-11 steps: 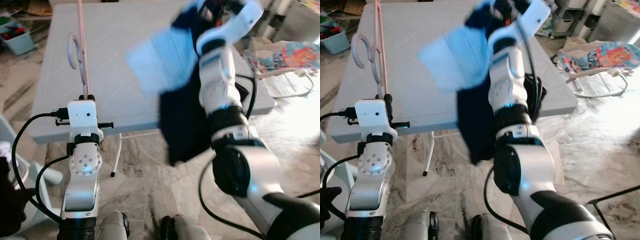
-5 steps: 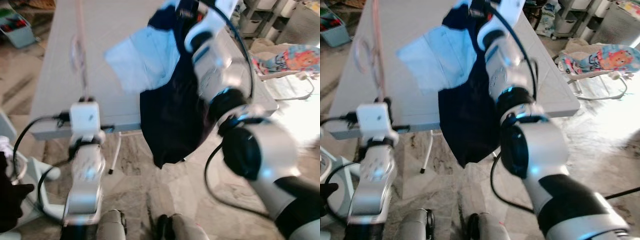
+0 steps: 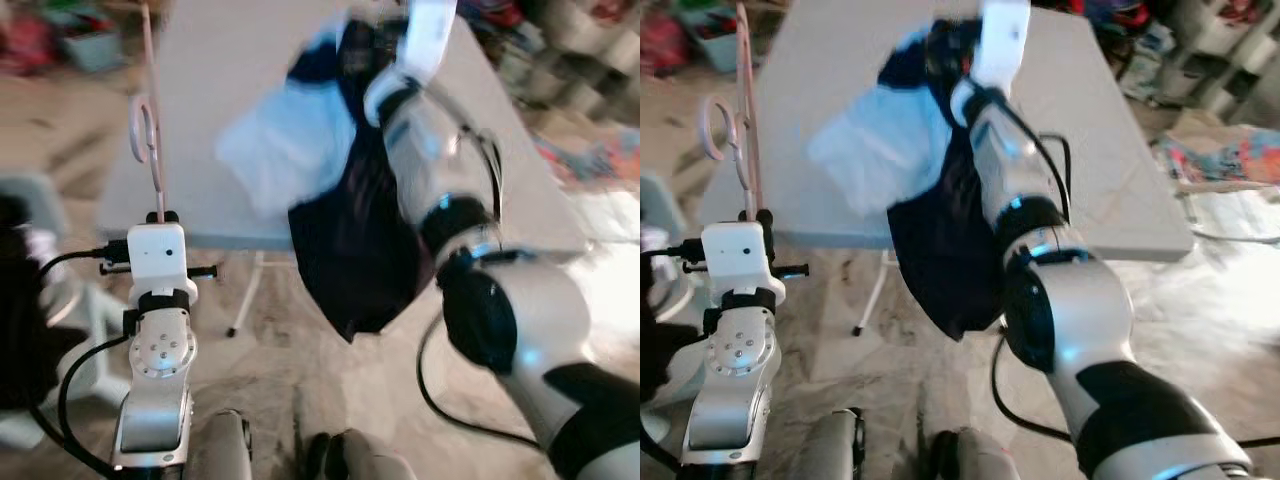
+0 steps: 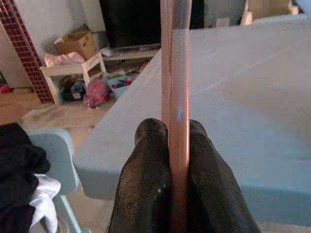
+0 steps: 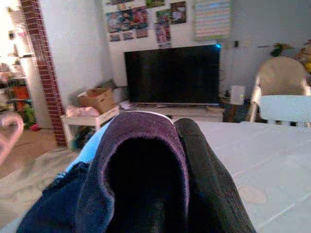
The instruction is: Hang hanger
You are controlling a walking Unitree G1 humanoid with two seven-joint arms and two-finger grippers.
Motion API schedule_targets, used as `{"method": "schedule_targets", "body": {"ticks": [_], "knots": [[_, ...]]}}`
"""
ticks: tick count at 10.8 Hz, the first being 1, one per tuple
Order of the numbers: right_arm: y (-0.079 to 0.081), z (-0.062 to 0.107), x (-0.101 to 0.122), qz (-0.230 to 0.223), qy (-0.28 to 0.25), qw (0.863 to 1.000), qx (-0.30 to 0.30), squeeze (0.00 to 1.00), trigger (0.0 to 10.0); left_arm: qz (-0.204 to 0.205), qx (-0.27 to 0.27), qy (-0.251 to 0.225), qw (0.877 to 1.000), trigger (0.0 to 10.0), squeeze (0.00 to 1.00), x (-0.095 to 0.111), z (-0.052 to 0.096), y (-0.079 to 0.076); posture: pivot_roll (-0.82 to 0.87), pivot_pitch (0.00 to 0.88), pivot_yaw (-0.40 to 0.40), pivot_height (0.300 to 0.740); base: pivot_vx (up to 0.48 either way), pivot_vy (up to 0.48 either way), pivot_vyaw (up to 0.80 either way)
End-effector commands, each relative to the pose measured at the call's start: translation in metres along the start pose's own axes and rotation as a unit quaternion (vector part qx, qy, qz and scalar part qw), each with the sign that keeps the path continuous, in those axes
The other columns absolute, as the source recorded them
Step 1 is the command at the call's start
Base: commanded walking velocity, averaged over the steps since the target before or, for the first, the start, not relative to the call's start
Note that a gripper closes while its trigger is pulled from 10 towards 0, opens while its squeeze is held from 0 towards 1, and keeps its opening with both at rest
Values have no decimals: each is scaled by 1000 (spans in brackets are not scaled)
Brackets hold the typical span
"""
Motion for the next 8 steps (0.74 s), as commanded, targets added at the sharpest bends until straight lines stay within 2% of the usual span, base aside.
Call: {"method": "schedule_targets", "body": {"ticks": [1,2,4,6,8], "knots": [[-14,6,2,19,-13,1000,-7,0,10000,8,-13,-20,1000,10000,0,10,0,-4,111,118,-127,740,0,0,0],[-26,23,-12,40,-3,999,-1,0,10000,14,-22,-24,999,10000,0,13,0,-3,101,119,-118,740,409,0,0],[-29,38,-22,64,-3,998,10,0,10000,14,-33,-27,999,10000,0,15,-3,-5,85,106,-107,740,472,0,0],[-22,42,-15,69,-34,997,1,0,10000,20,-39,-34,998,10000,0,20,-8,-9,82,108,-97,740,471,0,0],[-18,39,5,67,-78,994,-19,0,10000,23,-43,-49,998,10000,0,29,-11,-10,83,103,-87,740,461,0,0]]}}
Point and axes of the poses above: a point about 5 cm out from each wrist's last joint towards the gripper, its own z axis pointing back from the gripper into the wrist, its own x axis along the axis of the wrist's last joint, y = z × x, the point moved 1 cm from there along -z, pointing out of the wrist towards the gripper, and after that the axes turned 13 degrees about z, right-handed, at the moved point
